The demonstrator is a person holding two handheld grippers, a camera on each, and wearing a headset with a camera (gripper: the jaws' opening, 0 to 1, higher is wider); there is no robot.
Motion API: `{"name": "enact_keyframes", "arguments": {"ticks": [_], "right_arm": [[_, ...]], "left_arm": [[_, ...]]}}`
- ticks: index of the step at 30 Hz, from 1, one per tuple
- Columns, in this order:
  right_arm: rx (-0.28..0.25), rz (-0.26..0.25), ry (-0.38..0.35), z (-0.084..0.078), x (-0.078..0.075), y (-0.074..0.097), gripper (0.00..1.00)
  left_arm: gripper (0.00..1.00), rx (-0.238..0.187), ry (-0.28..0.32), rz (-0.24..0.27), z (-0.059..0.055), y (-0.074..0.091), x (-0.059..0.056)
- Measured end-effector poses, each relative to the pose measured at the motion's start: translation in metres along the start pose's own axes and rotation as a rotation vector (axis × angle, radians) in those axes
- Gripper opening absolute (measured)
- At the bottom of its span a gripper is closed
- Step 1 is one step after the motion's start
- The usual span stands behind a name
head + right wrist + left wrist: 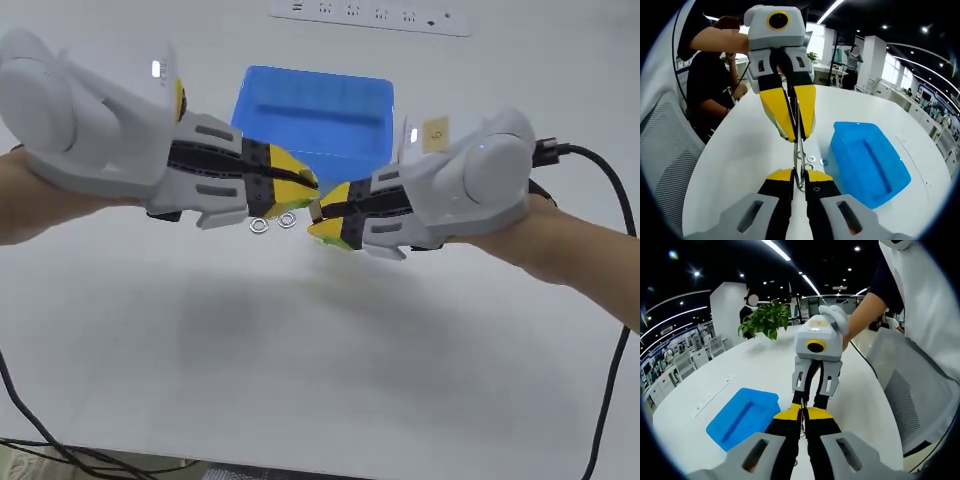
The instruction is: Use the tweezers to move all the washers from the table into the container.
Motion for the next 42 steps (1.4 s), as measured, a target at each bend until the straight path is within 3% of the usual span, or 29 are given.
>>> {"name": "enact_keyframes", "arguments": {"ticks": [8, 15, 22, 30, 34, 37, 42], "right_arm": [[-0.02, -0.01, -0.001, 0.007, 0.001, 0.005, 0.09], [-0.037, -0.011, 0.005, 0.013, 0.002, 0.006, 0.09], [-0.047, -0.018, 0.001, 0.015, 0.0, 0.008, 0.09], [-0.059, -0.025, 0.005, 0.024, -0.002, 0.012, 0.09], [-0.077, -0.04, -0.004, 0.031, -0.008, 0.017, 0.09], [-0.09, -0.052, -0.001, 0.038, -0.016, 0.023, 0.09], [-0.116, -0.083, -0.009, 0.048, -0.033, 0.034, 0.09]], "left_arm": [[0.07, -0.036, 0.048, 0.011, 0.005, 0.008, 0.0], [0.08, -0.022, 0.049, 0.017, 0.002, 0.007, 0.0], [0.1, -0.036, 0.06, 0.028, 0.009, 0.007, -0.001], [0.19, -0.057, 0.071, 0.047, 0.014, 0.012, -0.001], [0.26, -0.061, 0.088, 0.082, 0.012, 0.019, 0.0], [0.31, -0.153, 0.159, 0.088, 0.018, 0.029, -0.002], [0.49, -0.16, 0.192, 0.164, 0.013, 0.041, -0.001]]}}
Point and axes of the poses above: the centre of the closed fingertips' face, and the gripper's own axes: y roughly backward along the fingers, x roughly to its left, z roughly out of its top, the point moved 4 cm from there along y, roughly backward along the fingers, and after that the axes turned 10 degrees about x, right-handed, at the moved point
